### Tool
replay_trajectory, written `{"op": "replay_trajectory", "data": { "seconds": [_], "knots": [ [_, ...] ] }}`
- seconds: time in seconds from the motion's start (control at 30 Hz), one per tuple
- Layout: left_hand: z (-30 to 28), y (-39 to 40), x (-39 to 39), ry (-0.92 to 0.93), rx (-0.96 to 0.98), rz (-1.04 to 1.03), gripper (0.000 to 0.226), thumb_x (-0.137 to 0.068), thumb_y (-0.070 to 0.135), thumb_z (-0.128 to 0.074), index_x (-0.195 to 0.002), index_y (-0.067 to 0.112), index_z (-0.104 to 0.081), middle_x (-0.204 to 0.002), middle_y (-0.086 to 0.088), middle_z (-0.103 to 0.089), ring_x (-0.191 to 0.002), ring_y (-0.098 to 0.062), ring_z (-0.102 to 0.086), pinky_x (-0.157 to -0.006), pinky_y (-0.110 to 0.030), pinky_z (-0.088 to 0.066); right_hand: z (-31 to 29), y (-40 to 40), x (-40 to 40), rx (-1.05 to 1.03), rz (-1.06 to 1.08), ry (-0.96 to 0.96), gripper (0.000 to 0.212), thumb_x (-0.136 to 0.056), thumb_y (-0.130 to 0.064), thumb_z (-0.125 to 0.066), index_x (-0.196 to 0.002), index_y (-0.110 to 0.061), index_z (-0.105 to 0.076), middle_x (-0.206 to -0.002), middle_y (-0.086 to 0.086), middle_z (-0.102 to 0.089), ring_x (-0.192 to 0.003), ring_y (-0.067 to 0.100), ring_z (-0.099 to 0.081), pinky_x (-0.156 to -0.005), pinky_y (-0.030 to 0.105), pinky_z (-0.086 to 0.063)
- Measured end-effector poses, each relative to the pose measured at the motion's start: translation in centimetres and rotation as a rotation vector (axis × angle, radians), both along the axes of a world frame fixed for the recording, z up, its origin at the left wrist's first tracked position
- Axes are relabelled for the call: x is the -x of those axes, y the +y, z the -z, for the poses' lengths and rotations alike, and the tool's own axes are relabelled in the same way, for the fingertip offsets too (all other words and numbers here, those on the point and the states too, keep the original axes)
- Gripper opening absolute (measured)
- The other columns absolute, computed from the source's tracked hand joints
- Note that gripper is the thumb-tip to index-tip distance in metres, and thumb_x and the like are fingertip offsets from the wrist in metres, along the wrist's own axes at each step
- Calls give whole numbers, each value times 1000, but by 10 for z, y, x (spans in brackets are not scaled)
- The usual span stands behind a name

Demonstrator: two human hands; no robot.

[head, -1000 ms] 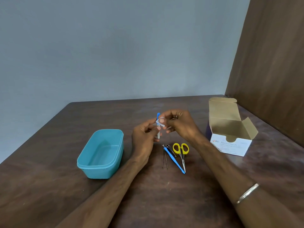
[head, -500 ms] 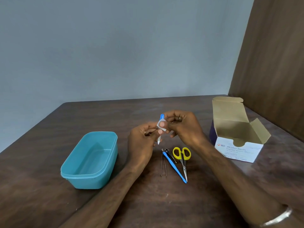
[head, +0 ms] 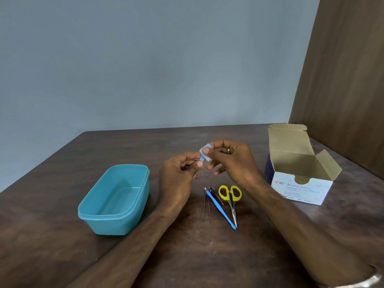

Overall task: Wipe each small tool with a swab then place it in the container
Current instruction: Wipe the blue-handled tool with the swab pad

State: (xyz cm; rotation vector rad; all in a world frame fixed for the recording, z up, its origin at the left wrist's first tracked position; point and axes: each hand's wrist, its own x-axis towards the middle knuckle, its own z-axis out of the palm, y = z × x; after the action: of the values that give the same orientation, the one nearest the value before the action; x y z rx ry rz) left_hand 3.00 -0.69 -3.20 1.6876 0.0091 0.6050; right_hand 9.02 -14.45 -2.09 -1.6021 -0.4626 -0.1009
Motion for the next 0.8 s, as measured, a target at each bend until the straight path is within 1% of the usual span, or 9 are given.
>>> {"op": "replay_trajectory", "data": {
  "seconds": [0.13,0.2,0.27,0.37,0.43,0.5,0.57,0.7,0.8],
  "knots": [
    [1,1,-1,9,-4,-6,21,-85,5,-70,-100,20,-74,-85,6,-74,-78,-3,-70,-57,-11,-52,-1,0,2,-3,-1,4,13,-93,-21,-69,-101,-13,-75,-86,4,-77,-64,19,-71,-54,33,-55],
    [2,2,-1,14,-6,-15,20,-85,5,-70,-100,19,-74,-85,5,-75,-78,-6,-71,-59,-14,-54,-1,0,3,-5,-15,15,11,-90,-17,-72,-99,-11,-74,-85,8,-77,-64,20,-71,-54,33,-55],
    [3,4,-2,15,-5,-25,19,-85,5,-71,-99,18,-75,-86,2,-76,-77,-9,-71,-60,-17,-55,-1,1,3,-12,-23,28,14,-86,-14,-76,-99,-8,-72,-86,11,-77,-65,21,-72,-55,33,-55],
    [3,5,-2,17,-8,-36,19,-85,5,-71,-98,18,-74,-86,2,-75,-73,-8,-70,-58,-13,-52,0,1,4,-24,-17,20,14,-86,-16,-76,-98,-9,-73,-86,10,-77,-65,23,-72,-55,34,-54],
    [2,4,-2,20,-24,-34,21,-86,6,-70,-100,20,-74,-87,4,-75,-75,-6,-70,-57,-11,-51,-1,1,5,-35,-10,13,13,-90,-19,-72,-99,-11,-74,-86,8,-78,-64,23,-71,-55,34,-54],
    [1,3,-1,17,-20,-27,22,-87,5,-68,-101,22,-74,-86,5,-75,-77,-7,-70,-58,-11,-52,-1,1,5,-39,-12,13,14,-93,-22,-69,-100,-11,-75,-87,7,-78,-64,23,-71,-55,34,-54],
    [3,4,-2,13,-2,-13,23,-88,4,-67,-99,23,-73,-82,3,-75,-77,-11,-70,-61,-15,-54,-1,0,5,-38,-27,16,15,-93,-21,-69,-101,-10,-74,-87,6,-77,-64,22,-71,-55,33,-54],
    [4,6,-3,7,29,20,26,-89,1,-64,-92,26,-72,-77,0,-75,-66,-8,-66,-59,-19,-52,-1,0,6,-42,-51,14,17,-86,-13,-75,-101,-6,-72,-87,11,-77,-66,22,-70,-54,33,-54],
    [3,6,-1,28,53,75,25,-91,0,-60,-97,21,-73,-74,-3,-73,-58,-6,-58,-56,-20,-50,-1,1,5,-58,-69,10,24,-81,-7,-79,-103,-6,-70,-89,14,-76,-64,20,-68,-53,33,-53]
  ]
}}
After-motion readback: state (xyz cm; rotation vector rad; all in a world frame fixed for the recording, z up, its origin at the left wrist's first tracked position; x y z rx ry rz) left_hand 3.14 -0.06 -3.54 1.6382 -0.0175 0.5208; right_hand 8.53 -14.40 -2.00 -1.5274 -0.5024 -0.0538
